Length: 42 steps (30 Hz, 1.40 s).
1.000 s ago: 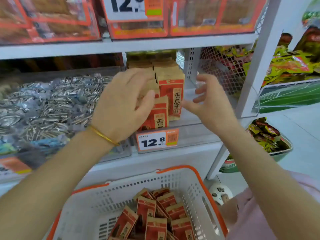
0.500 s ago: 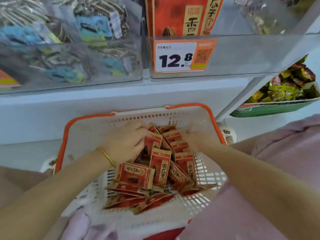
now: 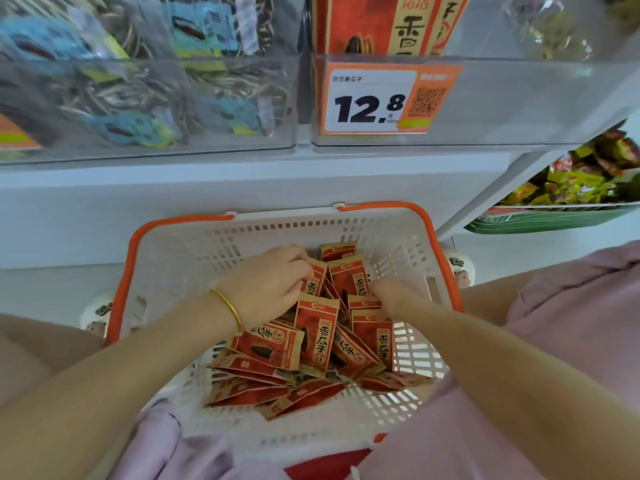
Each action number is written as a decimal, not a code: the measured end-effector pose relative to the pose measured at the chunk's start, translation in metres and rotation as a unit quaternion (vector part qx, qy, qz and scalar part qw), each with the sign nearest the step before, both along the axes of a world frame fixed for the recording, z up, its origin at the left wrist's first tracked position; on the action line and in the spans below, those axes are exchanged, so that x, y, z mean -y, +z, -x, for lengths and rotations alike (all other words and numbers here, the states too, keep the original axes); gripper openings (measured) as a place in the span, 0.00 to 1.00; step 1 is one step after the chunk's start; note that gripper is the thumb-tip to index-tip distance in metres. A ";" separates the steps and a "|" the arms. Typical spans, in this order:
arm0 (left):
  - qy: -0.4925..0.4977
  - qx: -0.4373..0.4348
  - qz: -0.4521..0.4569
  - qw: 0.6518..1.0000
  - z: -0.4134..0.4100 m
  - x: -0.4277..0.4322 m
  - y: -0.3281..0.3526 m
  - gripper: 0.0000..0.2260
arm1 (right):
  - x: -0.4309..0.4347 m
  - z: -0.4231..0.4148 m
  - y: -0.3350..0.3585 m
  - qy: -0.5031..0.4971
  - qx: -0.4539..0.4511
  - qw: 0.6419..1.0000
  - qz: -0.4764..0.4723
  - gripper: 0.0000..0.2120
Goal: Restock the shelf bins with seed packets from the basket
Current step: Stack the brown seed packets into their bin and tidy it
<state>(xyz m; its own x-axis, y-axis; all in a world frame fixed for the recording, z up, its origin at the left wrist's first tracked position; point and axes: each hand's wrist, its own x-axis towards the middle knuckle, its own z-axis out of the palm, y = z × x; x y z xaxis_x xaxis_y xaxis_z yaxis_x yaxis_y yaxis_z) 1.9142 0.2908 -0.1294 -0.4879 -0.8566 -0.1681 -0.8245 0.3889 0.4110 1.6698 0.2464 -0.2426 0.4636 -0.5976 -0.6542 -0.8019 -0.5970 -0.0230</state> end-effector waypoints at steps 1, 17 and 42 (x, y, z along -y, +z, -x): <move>-0.001 0.001 0.000 1.000 0.000 -0.001 0.000 0.12 | 0.002 -0.002 0.004 -0.017 -0.003 1.000 -0.011 0.04; 0.116 -0.291 -0.271 0.910 0.018 0.004 0.017 0.28 | 0.013 -0.011 0.191 -0.237 0.409 0.879 -0.054 0.06; 0.264 -0.462 -0.330 0.780 0.021 -0.007 0.035 0.21 | 0.001 0.010 0.150 -0.380 0.576 0.666 -0.284 0.38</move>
